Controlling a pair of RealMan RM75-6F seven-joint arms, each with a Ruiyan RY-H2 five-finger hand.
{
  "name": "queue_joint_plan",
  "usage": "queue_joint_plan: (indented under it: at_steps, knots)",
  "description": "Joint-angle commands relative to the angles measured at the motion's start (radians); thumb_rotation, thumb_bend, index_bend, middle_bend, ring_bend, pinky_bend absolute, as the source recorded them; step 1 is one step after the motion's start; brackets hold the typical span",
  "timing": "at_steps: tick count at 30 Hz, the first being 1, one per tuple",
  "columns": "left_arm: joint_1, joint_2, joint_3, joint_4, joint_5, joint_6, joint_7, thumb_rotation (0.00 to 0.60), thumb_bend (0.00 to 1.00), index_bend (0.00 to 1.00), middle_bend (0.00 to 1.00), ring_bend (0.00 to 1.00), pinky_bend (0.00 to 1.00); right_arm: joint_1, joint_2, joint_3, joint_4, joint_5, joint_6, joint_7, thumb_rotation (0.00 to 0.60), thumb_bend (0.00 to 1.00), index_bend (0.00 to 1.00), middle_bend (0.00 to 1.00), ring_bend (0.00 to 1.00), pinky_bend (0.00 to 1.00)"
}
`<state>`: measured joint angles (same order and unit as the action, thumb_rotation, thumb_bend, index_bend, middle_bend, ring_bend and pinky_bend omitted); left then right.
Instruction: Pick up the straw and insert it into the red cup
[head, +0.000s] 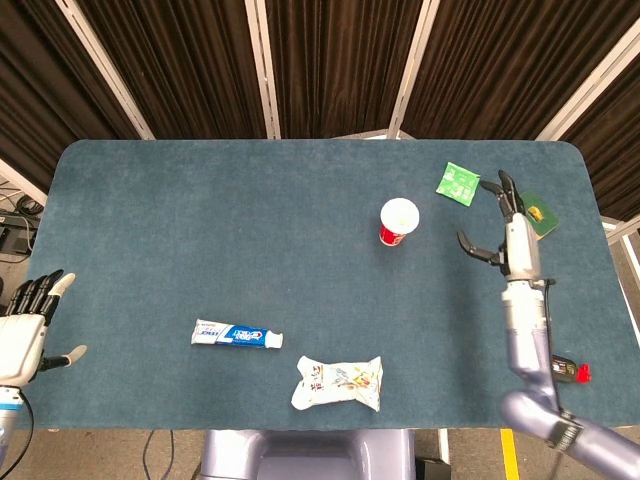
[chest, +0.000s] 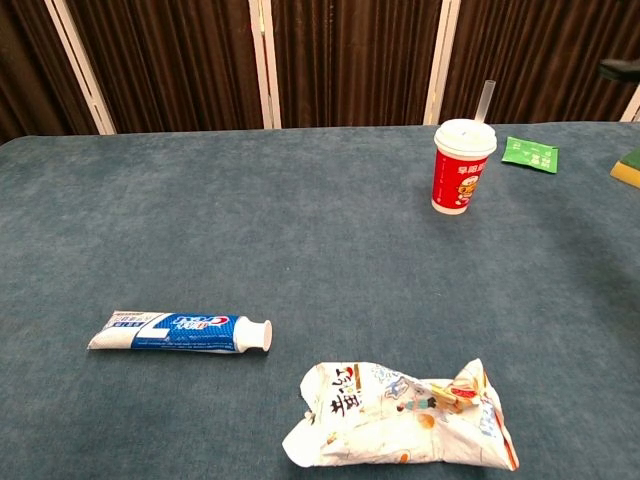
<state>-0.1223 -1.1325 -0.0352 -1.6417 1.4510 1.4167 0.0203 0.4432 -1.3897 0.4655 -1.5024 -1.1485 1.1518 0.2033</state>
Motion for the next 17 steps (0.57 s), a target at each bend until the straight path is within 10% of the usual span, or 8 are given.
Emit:
queue_joint_plan:
  at_steps: [1, 9, 17]
  knots:
    - [0.002, -0.001, 0.0, 0.002, 0.002, 0.003, -0.001, 0.6, 0.0, 0.0, 0.0, 0.0, 0.0, -0.101, 0.232, -0.13, -0.201, -0.012, 0.001, -0.236, 0.6, 0.25, 0.08, 0.0, 0.0, 0.0]
    - [0.0, -0.01, -0.002, 0.006, 0.003, 0.006, 0.015, 0.6, 0.0, 0.0, 0.0, 0.0, 0.0, -0.205, 0.262, -0.283, -0.109, -0.158, 0.138, -0.387, 0.6, 0.18, 0.0, 0.0, 0.0, 0.0]
    - [-0.001, -0.017, -0.006, 0.011, -0.001, 0.008, 0.026, 0.6, 0.0, 0.0, 0.0, 0.0, 0.0, -0.212, 0.242, -0.325, -0.092, -0.152, 0.128, -0.477, 0.6, 0.18, 0.0, 0.0, 0.0, 0.0]
